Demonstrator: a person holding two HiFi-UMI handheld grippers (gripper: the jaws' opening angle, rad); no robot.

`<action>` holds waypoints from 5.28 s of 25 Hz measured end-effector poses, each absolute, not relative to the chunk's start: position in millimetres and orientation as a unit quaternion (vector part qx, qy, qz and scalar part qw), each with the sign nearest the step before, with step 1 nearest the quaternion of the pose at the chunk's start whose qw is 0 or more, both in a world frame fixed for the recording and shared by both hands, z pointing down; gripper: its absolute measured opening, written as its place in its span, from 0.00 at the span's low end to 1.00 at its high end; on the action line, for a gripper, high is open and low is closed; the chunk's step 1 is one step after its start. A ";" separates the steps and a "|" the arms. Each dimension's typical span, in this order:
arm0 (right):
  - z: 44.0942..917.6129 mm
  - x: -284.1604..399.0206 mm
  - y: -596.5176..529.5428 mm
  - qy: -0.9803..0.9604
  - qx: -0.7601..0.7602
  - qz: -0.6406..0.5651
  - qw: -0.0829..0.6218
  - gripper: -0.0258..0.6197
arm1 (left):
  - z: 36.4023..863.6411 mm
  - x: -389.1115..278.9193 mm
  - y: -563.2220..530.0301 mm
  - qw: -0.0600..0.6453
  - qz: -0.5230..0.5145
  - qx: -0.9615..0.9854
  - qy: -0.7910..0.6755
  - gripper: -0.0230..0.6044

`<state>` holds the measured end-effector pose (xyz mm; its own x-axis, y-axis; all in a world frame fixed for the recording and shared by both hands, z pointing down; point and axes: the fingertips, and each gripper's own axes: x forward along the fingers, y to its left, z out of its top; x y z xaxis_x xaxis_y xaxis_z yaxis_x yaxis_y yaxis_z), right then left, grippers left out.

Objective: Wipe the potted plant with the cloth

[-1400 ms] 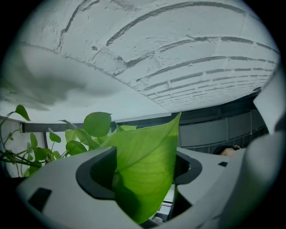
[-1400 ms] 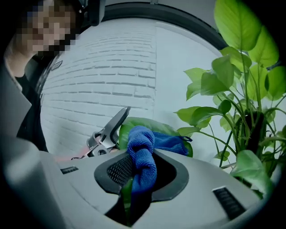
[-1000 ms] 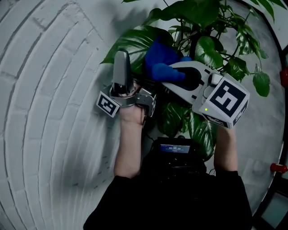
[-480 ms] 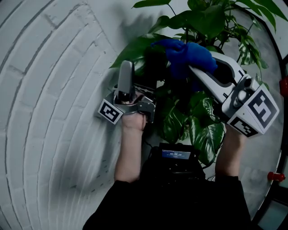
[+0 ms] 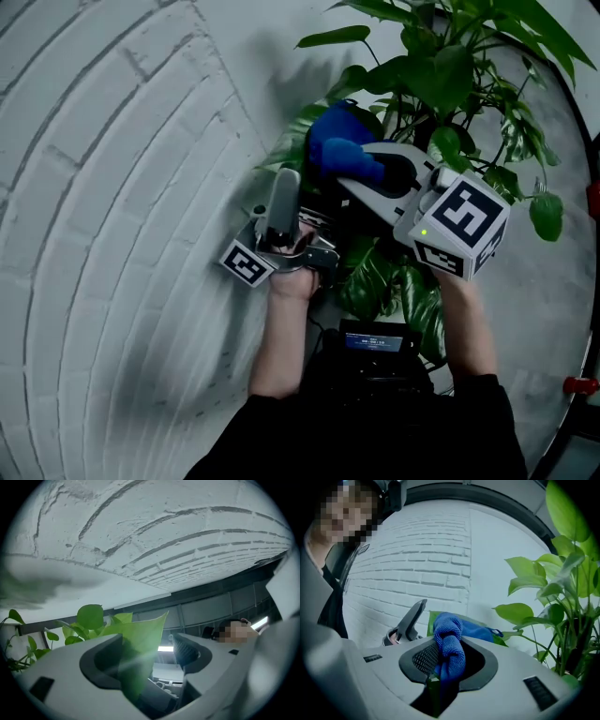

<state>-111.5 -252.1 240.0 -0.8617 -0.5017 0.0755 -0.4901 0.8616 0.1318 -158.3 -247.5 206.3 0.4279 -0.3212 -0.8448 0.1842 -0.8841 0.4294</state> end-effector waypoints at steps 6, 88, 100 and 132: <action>247.9 -128.6 -233.0 -0.960 0.238 -0.095 0.107 0.22 | 206.7 -158.6 -246.4 0.230 -0.526 0.818 -0.046 0.56; 212.1 -8.8 -310.9 -0.898 0.432 -0.080 0.026 0.22 | 231.0 -143.9 -272.2 0.129 -0.507 0.852 -0.029 0.80; 242.7 -59.0 -337.0 -0.948 0.313 0.049 0.003 0.22 | 211.6 -128.5 -278.0 0.126 -0.518 0.845 0.032 0.80; 189.1 -65.1 -338.3 -0.924 0.375 -0.068 0.040 0.22 | 186.7 -168.6 -281.8 0.117 -0.569 0.814 -0.001 0.80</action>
<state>-65.1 -338.3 189.1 -0.7152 -0.6985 0.0232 -0.6877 0.7092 0.1552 -168.6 -281.8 186.7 0.3516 -0.1351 -0.9264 0.1304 -0.9728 0.1914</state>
